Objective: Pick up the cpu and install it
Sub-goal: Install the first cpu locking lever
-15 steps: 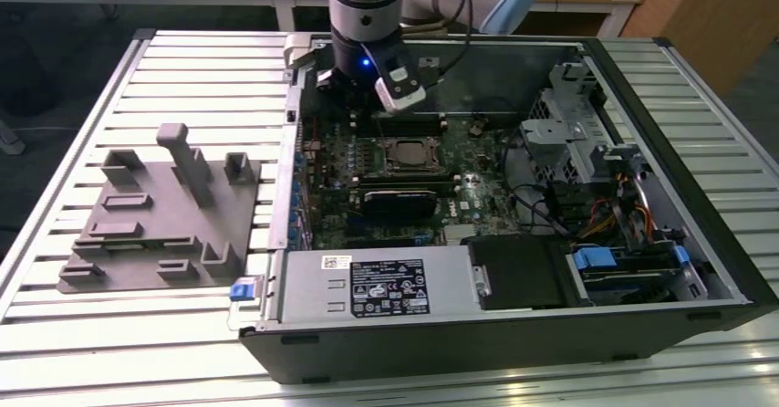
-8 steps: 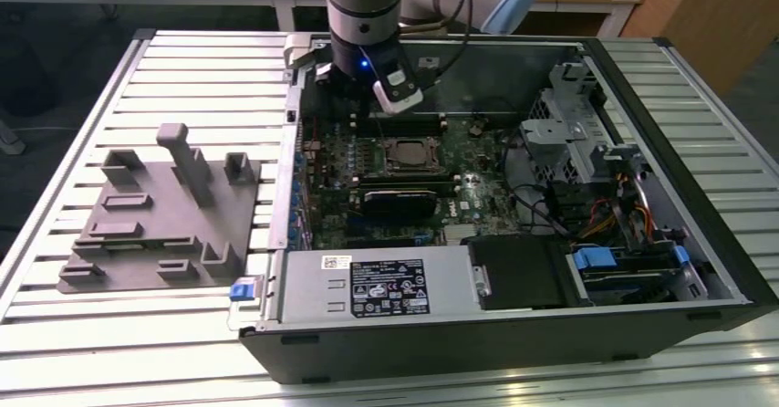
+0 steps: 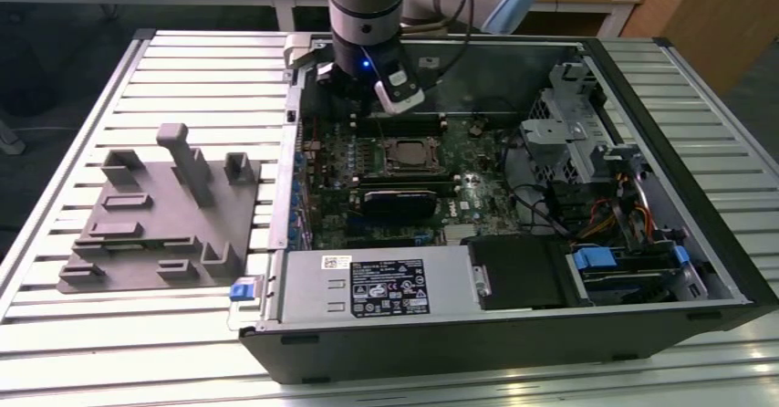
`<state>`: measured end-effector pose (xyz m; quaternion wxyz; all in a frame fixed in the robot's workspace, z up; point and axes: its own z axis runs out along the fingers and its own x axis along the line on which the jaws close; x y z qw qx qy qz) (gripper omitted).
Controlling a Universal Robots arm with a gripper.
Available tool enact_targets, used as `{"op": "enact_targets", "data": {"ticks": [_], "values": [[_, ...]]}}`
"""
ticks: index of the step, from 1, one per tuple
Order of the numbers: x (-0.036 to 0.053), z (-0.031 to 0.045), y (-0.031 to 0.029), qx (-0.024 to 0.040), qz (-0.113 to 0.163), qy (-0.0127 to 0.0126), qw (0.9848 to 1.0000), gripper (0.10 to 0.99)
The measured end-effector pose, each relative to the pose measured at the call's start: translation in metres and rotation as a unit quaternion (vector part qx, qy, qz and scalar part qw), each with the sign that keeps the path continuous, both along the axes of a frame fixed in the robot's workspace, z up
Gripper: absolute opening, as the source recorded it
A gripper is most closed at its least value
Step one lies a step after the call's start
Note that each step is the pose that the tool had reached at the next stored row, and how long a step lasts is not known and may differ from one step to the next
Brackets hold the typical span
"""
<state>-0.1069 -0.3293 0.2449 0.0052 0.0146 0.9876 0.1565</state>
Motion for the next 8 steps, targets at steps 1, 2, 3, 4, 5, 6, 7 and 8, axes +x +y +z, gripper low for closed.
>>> {"op": "enact_targets", "data": {"ticks": [1,2,3,4,5,6,7,8], "values": [[0.0020,0.0000,0.0000,-0.0002,0.000,0.0000,1.0000,0.106],[0.0044,0.0000,0.0000,-0.0004,0.000,0.0000,1.0000,0.106],[0.0070,0.0000,0.0000,-0.0008,-0.001,0.0000,1.0000,0.106],[0.0097,0.0000,0.0000,-0.0012,-0.001,0.0001,1.0000,0.106],[0.0124,0.0000,0.0000,-0.0015,-0.001,0.0001,1.0000,0.106],[0.0153,0.0000,0.0000,-0.0018,-0.001,0.0001,1.0000,0.106],[0.0181,0.0000,0.0000,-0.0021,-0.002,0.0001,1.0000,0.106],[0.0210,-0.0001,0.0000,-0.0024,-0.002,0.0001,1.0000,0.106]]}}
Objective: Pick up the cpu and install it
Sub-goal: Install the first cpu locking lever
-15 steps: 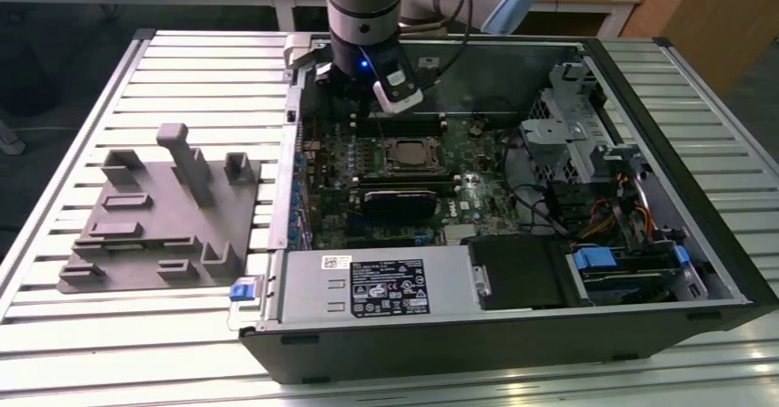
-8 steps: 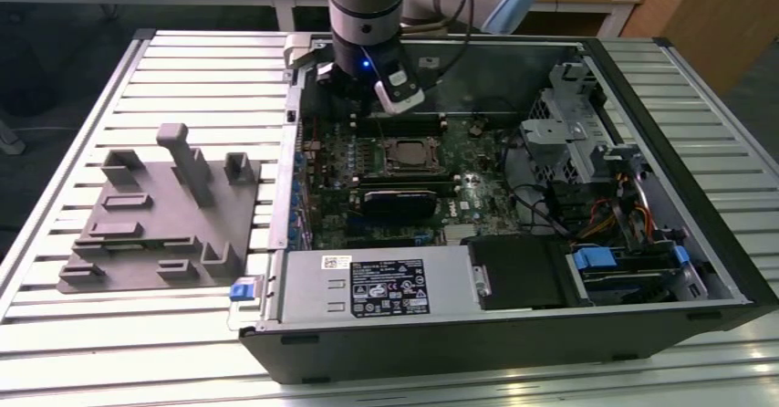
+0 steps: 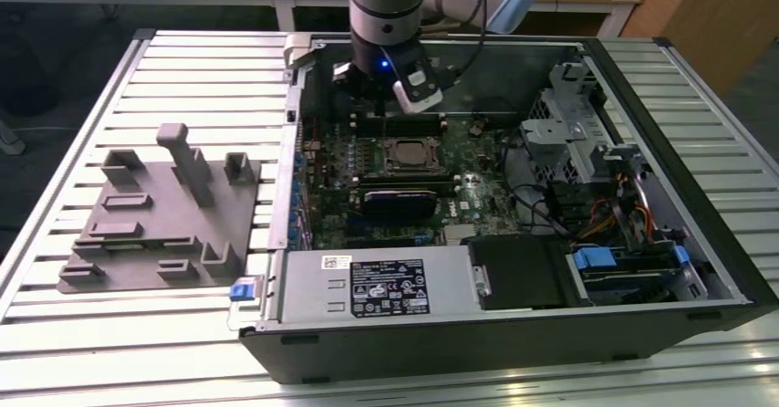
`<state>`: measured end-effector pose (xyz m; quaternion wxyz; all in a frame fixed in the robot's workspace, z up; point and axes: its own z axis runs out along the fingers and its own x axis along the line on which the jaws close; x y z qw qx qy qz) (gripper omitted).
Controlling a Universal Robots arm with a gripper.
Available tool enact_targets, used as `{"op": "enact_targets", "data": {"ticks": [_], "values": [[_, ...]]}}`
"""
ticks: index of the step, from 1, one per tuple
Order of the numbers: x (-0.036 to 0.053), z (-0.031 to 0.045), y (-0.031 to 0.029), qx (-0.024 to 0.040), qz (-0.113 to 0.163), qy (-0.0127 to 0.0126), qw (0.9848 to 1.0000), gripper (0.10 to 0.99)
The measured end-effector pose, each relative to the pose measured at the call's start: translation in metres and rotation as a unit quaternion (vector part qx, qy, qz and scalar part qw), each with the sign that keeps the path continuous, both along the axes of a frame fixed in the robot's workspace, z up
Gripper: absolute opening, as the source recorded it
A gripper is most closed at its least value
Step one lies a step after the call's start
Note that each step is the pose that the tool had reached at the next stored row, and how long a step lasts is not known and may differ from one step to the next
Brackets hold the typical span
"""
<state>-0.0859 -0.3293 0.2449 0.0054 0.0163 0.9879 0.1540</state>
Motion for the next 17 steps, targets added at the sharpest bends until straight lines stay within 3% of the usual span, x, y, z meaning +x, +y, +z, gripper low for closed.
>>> {"op": "enact_targets", "data": {"ticks": [10,17], "values": [[0.0280,-0.0001,0.0000,-0.0035,-0.002,0.0002,1.0000,0.106],[0.0314,-0.0001,0.0000,-0.0042,-0.003,0.0002,1.0000,0.106]]}}
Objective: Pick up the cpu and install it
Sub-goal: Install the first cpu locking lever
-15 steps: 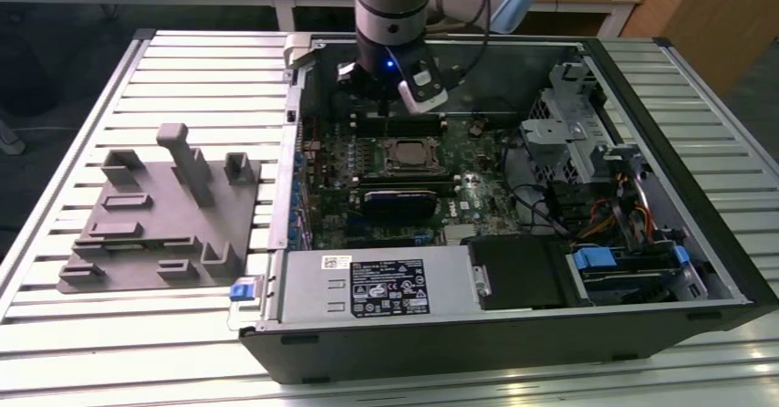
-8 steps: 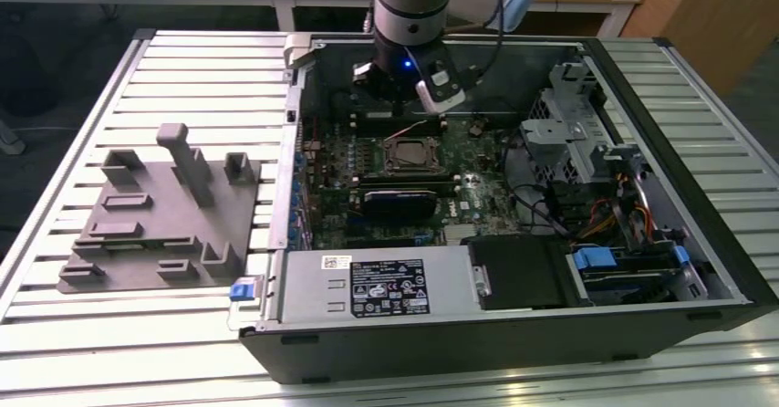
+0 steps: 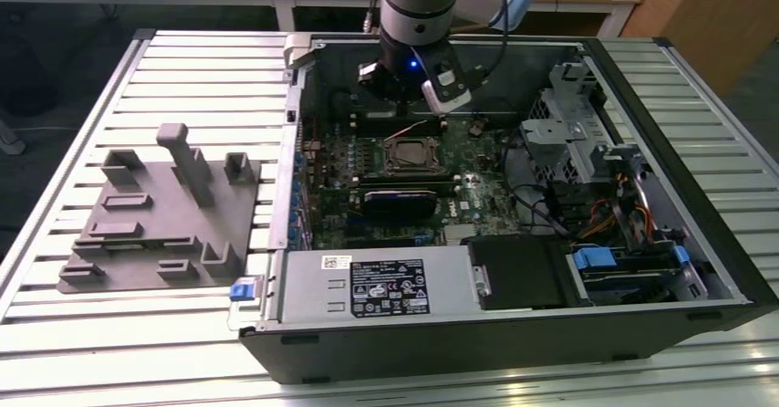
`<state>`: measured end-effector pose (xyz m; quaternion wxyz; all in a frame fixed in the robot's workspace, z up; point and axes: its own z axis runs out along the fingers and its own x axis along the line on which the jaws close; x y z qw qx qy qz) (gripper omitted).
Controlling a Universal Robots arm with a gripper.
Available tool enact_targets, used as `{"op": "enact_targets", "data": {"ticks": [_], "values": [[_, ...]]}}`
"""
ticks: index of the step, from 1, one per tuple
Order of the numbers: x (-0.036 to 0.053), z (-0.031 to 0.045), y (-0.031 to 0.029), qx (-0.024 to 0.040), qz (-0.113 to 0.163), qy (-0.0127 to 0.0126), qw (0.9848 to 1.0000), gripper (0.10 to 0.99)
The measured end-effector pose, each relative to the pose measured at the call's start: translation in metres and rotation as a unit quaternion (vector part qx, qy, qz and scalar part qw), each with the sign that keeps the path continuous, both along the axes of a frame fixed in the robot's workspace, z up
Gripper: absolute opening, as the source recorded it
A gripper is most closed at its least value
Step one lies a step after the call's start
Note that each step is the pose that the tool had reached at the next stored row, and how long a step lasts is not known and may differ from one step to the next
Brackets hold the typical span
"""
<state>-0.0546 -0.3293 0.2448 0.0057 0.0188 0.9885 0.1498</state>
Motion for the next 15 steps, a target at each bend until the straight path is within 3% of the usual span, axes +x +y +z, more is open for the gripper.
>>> {"op": "enact_targets", "data": {"ticks": [4,6,15], "values": [[0.0001,-0.0002,0.0001,-0.0013,-0.001,-0.0006,1.0000,0.106],[0.0001,-0.0004,0.0000,-0.0041,-0.003,-0.0028,1.0000,0.106],[0.0000,-0.0025,0.0000,-0.0166,-0.013,-0.0218,0.9995,0.106]]}}
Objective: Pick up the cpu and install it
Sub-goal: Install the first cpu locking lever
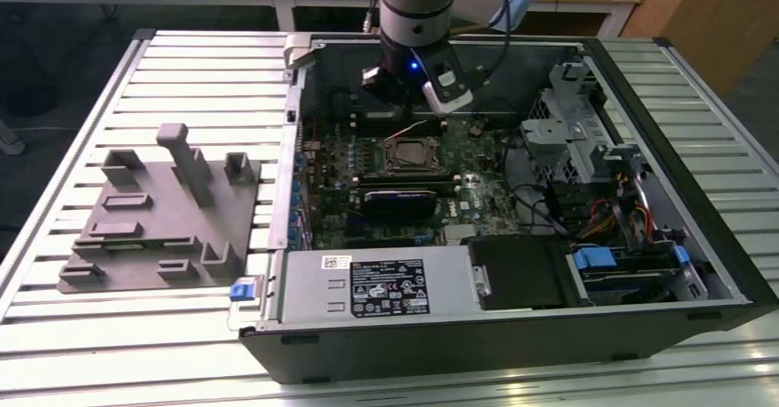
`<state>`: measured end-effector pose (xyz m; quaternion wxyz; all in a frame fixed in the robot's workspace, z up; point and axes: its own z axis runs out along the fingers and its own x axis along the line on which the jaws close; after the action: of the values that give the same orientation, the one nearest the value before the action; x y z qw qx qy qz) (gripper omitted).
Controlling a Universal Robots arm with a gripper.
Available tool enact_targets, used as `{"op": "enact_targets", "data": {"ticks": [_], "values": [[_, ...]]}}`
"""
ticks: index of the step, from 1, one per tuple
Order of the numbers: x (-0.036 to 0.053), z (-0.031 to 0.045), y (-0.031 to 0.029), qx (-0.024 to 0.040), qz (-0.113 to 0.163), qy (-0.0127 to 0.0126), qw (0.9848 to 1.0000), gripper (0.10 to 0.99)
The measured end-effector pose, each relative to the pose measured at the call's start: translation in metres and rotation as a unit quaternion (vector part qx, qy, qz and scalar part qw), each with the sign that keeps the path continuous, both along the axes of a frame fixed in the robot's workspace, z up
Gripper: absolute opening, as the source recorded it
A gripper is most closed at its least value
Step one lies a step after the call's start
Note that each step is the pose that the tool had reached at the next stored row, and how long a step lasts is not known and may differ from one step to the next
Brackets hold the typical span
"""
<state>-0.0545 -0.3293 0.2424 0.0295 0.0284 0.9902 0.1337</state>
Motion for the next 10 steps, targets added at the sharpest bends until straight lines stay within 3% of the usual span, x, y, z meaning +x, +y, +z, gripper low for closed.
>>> {"op": "enact_targets", "data": {"ticks": [7,10], "values": [[0.0000,-0.0015,0.0000,-0.0105,-0.007,-0.0112,0.9999,0.106],[0.0000,-0.0021,0.0000,-0.0178,-0.011,-0.0164,0.9996,0.106]]}}
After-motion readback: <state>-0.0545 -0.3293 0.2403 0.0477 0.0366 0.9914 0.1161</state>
